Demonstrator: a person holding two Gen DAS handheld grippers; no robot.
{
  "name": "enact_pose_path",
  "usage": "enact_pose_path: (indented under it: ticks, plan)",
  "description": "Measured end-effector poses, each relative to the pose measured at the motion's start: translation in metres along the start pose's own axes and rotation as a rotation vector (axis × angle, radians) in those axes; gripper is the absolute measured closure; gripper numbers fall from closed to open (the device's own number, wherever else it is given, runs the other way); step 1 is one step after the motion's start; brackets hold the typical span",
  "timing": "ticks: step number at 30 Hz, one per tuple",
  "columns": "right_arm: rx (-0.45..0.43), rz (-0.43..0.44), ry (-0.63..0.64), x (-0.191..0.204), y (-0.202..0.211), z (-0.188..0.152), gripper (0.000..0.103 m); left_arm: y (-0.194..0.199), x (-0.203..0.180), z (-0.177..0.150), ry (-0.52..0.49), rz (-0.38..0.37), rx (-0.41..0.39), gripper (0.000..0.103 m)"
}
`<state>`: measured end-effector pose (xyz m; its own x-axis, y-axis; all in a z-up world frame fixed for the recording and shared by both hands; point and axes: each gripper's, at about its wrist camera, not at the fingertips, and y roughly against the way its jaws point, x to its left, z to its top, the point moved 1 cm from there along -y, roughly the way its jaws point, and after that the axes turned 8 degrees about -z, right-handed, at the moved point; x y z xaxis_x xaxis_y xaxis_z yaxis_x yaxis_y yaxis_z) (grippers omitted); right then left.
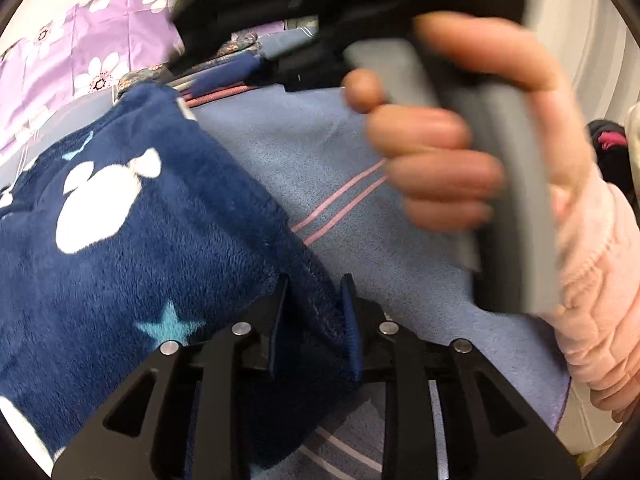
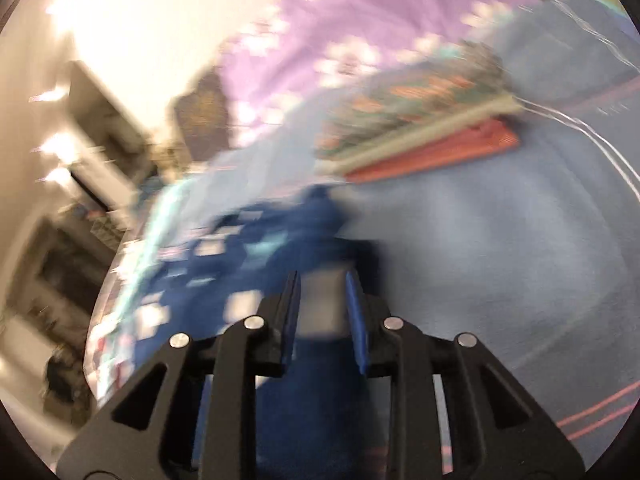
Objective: Fold small clothes
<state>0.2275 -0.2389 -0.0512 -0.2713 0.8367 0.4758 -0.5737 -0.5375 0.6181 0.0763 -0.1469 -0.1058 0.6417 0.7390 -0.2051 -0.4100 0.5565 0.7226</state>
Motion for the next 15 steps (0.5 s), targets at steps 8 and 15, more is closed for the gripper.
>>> enact_pose_path:
  ticks: [8, 15]
  plan:
    - [0.167, -0.241, 0.032, -0.021, -0.043, -0.046, 0.04, 0.077, 0.019, -0.049, 0.069, -0.077, -0.098, 0.069]
    - [0.138, -0.461, 0.062, 0.007, -0.032, -0.03, 0.036, 0.203, 0.108, -0.139, 0.297, 0.248, -0.281, 0.053]
